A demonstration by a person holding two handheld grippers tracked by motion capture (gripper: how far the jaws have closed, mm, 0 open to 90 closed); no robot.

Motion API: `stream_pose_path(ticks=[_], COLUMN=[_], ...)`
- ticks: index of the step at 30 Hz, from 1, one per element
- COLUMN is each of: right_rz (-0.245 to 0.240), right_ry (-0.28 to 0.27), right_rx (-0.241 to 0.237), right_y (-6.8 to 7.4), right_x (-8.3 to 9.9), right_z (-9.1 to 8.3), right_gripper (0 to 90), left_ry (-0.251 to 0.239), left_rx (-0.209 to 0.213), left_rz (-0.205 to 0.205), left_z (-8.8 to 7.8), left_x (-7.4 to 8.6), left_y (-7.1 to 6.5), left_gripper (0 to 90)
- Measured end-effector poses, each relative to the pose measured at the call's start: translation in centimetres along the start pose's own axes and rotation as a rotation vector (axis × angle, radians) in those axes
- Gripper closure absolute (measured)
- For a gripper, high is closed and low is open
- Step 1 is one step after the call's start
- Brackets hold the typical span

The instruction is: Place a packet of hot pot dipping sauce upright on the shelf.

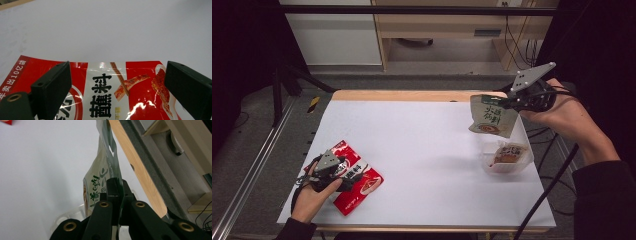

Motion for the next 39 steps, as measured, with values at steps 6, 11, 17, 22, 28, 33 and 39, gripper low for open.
stream_pose_path(ticks=[6,11,17,22,28,33,39], right_rz=[0.004,0.019,0.023,0.034,0.046,0.056,0.065], right_ry=[0.015,0.018,0.026,0.042,0.029,0.036,0.036], right_rx=[-0.012,-0.029,-0.039,-0.043,-0.053,-0.052,-0.057], right_y=[0.0,0.1,0.0,-0.3,-0.3,-0.5,-0.5], right_x=[1.1,2.5,3.5,4.6,5.3,6.0,6.4], right_z=[0.4,0.9,1.3,1.7,1.5,1.3,1.4], right_gripper=[90.0,90.0,90.0,90.0,90.0,90.0,90.0], left_ry=[0.003,0.008,0.016,0.020,0.024,0.026,0.028], left_rx=[0.002,-0.001,0.000,0.002,0.001,0.011,0.007], left_rz=[0.003,0.002,0.007,0.010,0.010,0.018,0.015], left_z=[0.0,0.1,0.2,0.2,0.3,0.5,0.4], left_x=[0.1,0.2,0.2,0.3,0.4,0.3,0.4], left_y=[0.1,0.2,0.0,0.0,0.1,-0.2,-0.1], left_gripper=[7.4,7.4,7.4,7.4,7.3,7.3,7.3])
Point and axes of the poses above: each handheld gripper's, and its own axes: z roughly forward along the jaws, x roughly out of its underside, y roughly to its left, the point moved 9 cm from there along z, roughly forward along the jaws, and after that the axes turned 11 degrees about z, right-handed, at the moved point
